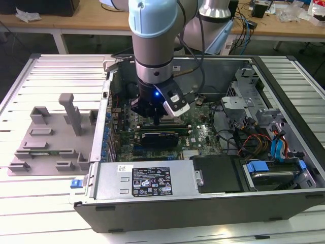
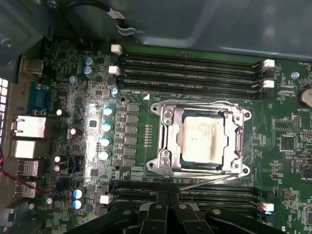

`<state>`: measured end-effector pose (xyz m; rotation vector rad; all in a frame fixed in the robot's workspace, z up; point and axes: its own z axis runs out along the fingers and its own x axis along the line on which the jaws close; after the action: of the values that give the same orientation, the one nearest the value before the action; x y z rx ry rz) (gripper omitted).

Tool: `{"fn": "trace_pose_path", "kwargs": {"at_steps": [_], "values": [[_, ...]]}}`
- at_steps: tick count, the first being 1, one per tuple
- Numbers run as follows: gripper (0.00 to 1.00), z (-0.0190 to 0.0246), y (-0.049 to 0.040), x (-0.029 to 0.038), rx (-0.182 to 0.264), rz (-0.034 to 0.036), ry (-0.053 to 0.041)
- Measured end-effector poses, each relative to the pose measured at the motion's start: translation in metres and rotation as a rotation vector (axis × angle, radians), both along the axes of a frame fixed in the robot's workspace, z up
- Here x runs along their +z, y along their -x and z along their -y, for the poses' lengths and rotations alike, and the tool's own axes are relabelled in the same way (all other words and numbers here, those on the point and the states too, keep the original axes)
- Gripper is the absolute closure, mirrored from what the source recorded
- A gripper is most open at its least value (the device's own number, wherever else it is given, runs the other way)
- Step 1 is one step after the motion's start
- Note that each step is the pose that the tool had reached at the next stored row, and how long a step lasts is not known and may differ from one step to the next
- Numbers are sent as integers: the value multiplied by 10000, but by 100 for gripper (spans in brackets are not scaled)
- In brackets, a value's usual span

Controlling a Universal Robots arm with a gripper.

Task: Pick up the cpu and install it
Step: 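Install the second cpu locking lever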

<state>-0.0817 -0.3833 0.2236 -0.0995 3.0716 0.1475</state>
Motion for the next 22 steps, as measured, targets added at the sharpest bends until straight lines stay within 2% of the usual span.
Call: {"fn": "trace_pose_path", "kwargs": {"at_steps": [3, 4, 6, 9, 13, 17, 22], "values": [[89, 10, 8, -9, 25, 43, -224], [89, 11, 15, -21, 37, 52, -352], [89, 10, 22, -51, 44, 52, -474], [89, 12, 33, -95, 49, 51, -610], [89, 15, 56, -147, 48, 53, -736], [89, 17, 88, -197, 50, 92, -1006], [89, 16, 100, -247, 49, 119, -1161]]}}
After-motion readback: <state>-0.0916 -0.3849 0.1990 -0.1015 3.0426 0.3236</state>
